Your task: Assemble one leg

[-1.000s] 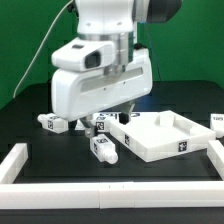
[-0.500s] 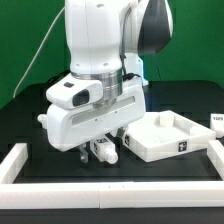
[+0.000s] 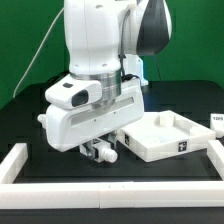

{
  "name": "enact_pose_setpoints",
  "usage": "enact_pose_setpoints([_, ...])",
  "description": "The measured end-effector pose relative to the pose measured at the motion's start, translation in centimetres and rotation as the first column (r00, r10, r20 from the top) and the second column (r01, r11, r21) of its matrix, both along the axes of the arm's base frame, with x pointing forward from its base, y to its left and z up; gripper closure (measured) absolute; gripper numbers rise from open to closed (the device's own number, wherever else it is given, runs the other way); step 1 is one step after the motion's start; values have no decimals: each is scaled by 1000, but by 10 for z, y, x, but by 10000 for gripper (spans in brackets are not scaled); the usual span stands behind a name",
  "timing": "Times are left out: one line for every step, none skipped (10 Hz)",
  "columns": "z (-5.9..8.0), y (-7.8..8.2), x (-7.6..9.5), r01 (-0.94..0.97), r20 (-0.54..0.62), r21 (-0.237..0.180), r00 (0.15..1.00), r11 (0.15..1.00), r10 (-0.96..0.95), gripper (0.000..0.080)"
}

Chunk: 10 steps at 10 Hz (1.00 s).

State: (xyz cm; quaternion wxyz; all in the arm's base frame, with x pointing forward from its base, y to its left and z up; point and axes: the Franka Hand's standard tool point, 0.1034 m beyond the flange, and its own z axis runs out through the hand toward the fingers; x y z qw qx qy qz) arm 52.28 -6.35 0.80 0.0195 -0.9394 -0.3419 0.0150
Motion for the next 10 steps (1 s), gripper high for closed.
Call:
enact_pose_setpoints([0,-2,0,1,1,-1,1000,1000,-1,515])
enact_pose_setpoints([0,-18,-1,13,13,-3,1000,1000,-13,515])
enact_pose_setpoints([0,-42,-6,47,13,-6,999,999,-47,515])
enact_pose_setpoints([0,-65,-11,80,14,-11,997,997,-80,515])
enact_pose_setpoints([0,-74,-13,97,14,-11,995,995,-97,515])
enact_pose_setpoints([0,-75,-13,98,13,-11,995,995,-98,514])
enact_pose_setpoints([0,-74,-13,96,14,-11,995,995,-96,514])
enact_pose_setpoints([0,-74,-13,96,14,-11,995,995,-96,514])
enact_pose_setpoints([1,-72,-12,100,12,-12,995,995,-100,514])
enact_pose_setpoints([17,-60,-11,99,10,-12,995,995,-99,456])
